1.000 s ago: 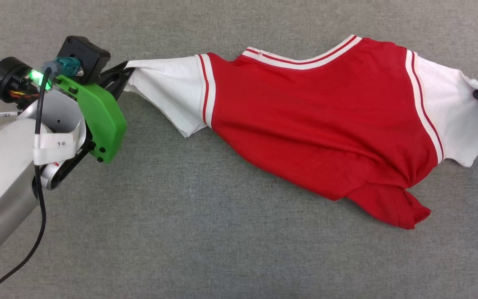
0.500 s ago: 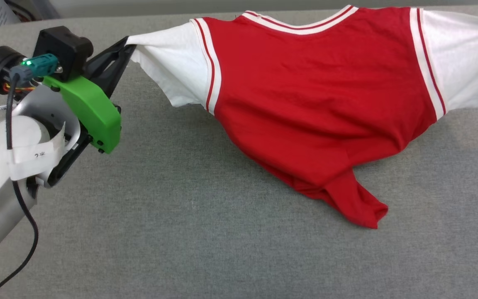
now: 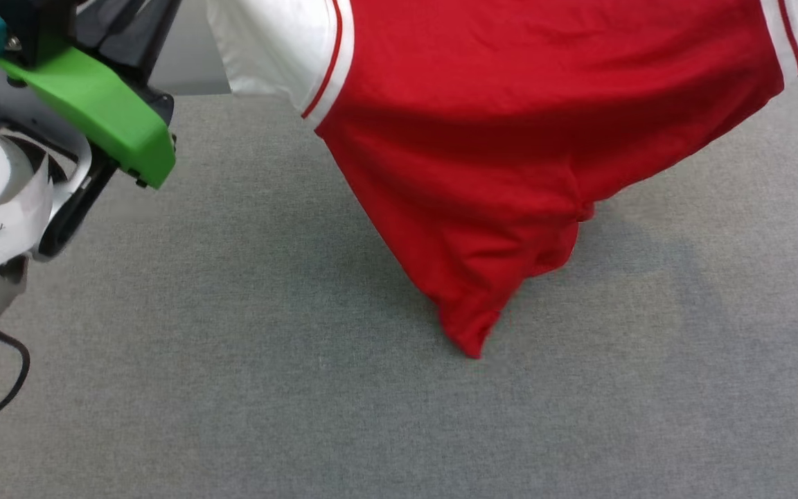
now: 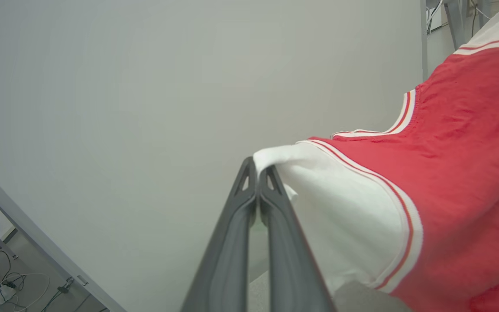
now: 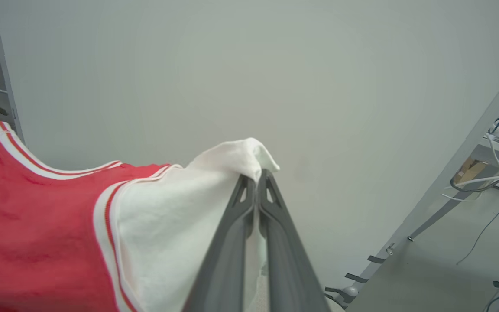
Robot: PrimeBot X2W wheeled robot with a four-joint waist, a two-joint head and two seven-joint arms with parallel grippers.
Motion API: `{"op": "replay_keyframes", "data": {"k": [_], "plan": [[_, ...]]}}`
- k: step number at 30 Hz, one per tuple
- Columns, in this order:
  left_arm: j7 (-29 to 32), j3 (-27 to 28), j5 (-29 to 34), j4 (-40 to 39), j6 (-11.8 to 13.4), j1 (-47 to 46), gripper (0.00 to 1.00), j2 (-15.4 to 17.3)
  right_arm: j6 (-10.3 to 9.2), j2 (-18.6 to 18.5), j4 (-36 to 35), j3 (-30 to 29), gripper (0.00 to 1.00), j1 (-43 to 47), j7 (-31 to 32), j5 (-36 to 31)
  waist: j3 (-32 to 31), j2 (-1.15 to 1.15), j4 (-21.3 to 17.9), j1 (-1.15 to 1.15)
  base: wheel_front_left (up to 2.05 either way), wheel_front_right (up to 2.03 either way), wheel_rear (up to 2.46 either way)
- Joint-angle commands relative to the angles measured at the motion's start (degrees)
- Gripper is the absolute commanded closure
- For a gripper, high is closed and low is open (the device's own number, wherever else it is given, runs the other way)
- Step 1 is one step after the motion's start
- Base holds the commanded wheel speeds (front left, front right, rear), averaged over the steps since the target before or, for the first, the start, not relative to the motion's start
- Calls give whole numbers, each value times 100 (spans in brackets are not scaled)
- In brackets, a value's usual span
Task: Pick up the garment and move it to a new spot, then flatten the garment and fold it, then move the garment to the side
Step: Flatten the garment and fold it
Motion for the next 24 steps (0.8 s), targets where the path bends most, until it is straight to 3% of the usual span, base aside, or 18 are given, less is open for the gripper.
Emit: {"op": "replay_keyframes", "data": {"k": [1, 12, 18, 24], "plan": [[2, 52, 51, 24, -16, -200, 100, -68, -4, 59, -80, -64, 100, -135, 34, -53, -54, 0, -10, 0, 0, 0, 0], [337, 193, 16, 720, -430, -1371, 100, -635, -4, 315, 9, -183, 100, -1063, 202, -613, 472, 0, -105, 0, 0, 0, 0], [395, 308, 239, 1673, -769, -2491, 100, -976, -4, 792, 919, -40, 100, -2390, -147, -1111, 1113, 0, -260, 0, 0, 0, 0], [206, 485, 523, 2520, -957, -3615, 100, -1223, -4, 1132, 1843, 119, 100, -3695, -649, -1531, 1553, 0, -310, 0, 0, 0, 0]]}}
